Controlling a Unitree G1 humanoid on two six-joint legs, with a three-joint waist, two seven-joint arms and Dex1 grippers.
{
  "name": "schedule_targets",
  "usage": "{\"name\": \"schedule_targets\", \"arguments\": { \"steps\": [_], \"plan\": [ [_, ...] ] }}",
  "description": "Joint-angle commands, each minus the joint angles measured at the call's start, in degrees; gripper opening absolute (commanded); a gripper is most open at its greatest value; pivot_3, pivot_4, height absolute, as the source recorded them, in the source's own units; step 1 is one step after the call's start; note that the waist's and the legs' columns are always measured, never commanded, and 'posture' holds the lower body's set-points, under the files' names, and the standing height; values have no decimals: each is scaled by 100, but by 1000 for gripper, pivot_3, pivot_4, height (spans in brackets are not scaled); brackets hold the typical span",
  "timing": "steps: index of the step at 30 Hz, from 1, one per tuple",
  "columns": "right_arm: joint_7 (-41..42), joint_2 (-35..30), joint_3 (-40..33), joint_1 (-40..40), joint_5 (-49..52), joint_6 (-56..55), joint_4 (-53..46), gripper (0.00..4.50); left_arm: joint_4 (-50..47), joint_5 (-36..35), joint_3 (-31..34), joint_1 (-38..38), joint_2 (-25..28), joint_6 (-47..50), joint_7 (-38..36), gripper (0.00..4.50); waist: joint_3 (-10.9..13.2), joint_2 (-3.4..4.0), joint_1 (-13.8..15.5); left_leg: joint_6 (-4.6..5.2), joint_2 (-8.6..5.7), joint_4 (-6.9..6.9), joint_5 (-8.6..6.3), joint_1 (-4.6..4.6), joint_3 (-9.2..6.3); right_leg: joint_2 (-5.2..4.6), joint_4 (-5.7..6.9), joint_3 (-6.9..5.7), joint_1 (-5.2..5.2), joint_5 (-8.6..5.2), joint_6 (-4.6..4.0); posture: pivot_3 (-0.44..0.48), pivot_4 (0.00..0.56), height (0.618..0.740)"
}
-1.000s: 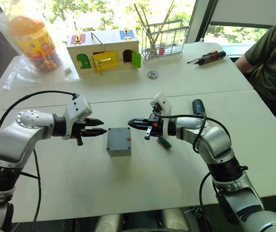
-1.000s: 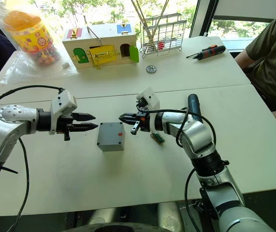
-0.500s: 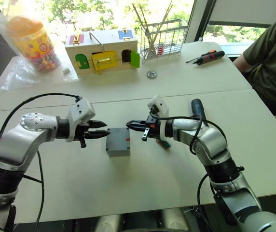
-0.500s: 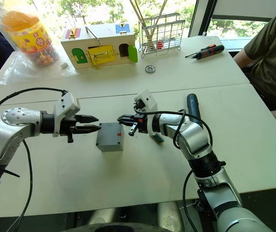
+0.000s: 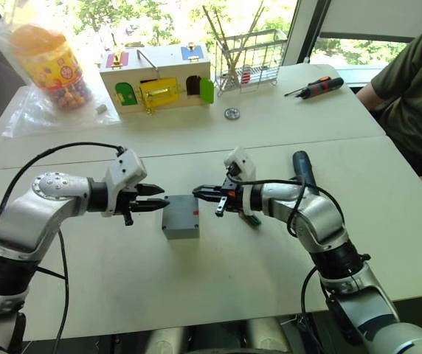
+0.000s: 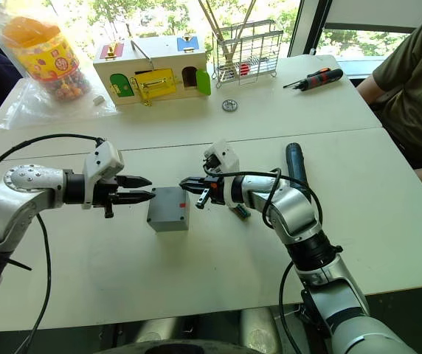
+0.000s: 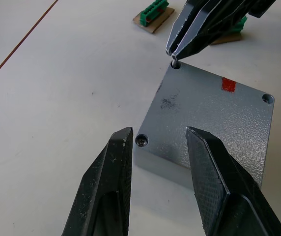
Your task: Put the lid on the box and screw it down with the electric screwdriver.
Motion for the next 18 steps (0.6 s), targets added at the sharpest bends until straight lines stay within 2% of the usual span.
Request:
{"name": "schedule_targets", "arguments": {
  "steps": [1,11,14,18],
  "plan": [
    [22,37,12,19,-19,-135,-66,40,-114,36,27,-134,9,-3,36,1707,0,0,0,0,0,0,0,0,0,0,0,0,0,0,0,0,150,740],
    [47,49,130,-16,-142,-190,-27,40,-105,40,-23,-214,-49,0,59,1707,0,0,-2,0,0,0,0,0,0,0,0,0,0,0,0,0,150,740],
    [44,32,140,-22,-186,-209,-50,951,-105,31,-25,-257,-85,6,61,1707,0,0,0,0,0,0,0,0,0,1,0,0,0,0,0,0,150,740],
    [49,4,101,-55,-194,-184,-103,3014,-93,-12,-15,-343,-151,23,63,1707,0,0,2,0,0,1,0,0,0,1,0,0,0,0,0,0,150,740]
  ]
}}
